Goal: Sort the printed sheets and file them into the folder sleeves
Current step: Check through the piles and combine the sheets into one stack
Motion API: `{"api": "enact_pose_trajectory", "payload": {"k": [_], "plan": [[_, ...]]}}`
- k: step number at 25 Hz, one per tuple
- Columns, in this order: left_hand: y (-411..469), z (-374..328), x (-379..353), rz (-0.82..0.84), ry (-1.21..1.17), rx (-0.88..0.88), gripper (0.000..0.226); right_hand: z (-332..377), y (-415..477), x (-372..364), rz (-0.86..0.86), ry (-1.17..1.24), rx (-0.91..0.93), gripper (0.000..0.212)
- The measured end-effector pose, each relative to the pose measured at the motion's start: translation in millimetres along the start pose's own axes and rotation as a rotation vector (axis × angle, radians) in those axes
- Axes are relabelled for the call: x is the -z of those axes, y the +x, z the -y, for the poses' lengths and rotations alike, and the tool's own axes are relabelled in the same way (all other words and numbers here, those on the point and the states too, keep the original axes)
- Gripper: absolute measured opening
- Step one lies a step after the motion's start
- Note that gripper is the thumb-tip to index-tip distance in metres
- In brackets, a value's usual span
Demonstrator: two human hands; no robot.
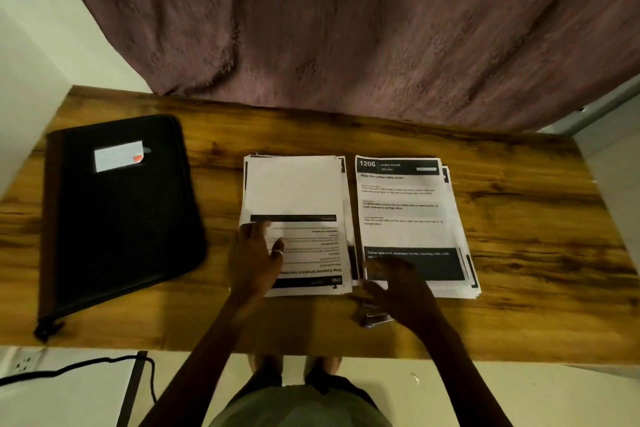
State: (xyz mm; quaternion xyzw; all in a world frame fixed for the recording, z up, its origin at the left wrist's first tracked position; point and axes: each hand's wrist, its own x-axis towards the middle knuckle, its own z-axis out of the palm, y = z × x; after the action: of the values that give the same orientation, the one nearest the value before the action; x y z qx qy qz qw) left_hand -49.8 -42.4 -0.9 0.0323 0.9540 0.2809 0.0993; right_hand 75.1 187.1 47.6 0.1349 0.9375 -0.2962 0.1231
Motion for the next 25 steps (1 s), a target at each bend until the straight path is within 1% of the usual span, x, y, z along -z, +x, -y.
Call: {"api": "enact_pose_trajectory", "payload": {"k": [2,4,6,8,10,13,16,18,21,23,24,25], "plan": [[17.8,7.2,15.9,-0.013,-0.036,0.088,0.05,21.5,31.6,0.1,-0.134,0.018,0.002,0.03],[30.3,10.5,27.3,0.009,-0.04,0.104,0.052,34.6,64.2,-9.6,-0.193,0.054,-0.079,0.035],[34.1,12.4,32.8,0.06,-0.02,0.068,0.052,40.9,87.6,-18.1,-0.168,0.069,-0.209,0.041],[32.7,15.4,32.7,0.122,0.012,0.045,0.053,46.0,96.7,-21.8,-0.128,0.057,-0.299,0.041],[28.1,19.0,28.8,0.17,0.017,0.043,0.054,47.8,95.2,-25.5,-0.095,0.036,-0.331,0.042],[24.8,21.5,27.3,0.175,0.009,0.048,0.056,47.3,92.3,-31.8,-0.094,0.022,-0.35,0.045],[26.6,19.5,28.2,0.179,0.0,0.04,0.057,47.3,93.6,-28.6,-0.126,0.087,-0.404,0.035],[28.8,19.0,27.7,0.181,0.0,0.027,0.058,43.1,97.8,-23.2,-0.116,0.138,-0.405,0.027],[32.6,21.8,25.4,0.193,0.009,0.023,0.06,35.3,102.1,-14.6,-0.097,0.131,-0.387,0.019],[33.2,20.1,25.8,0.188,0.02,0.032,0.059,34.0,100.5,-7.3,-0.14,0.075,-0.366,0.016],[33.0,17.7,27.6,0.166,0.02,0.035,0.058,34.9,98.5,-3.7,-0.18,0.024,-0.326,0.015],[33.1,14.3,30.7,0.126,0.023,0.016,0.056,36.6,97.0,-0.1,-0.223,-0.032,-0.249,0.013]]}}
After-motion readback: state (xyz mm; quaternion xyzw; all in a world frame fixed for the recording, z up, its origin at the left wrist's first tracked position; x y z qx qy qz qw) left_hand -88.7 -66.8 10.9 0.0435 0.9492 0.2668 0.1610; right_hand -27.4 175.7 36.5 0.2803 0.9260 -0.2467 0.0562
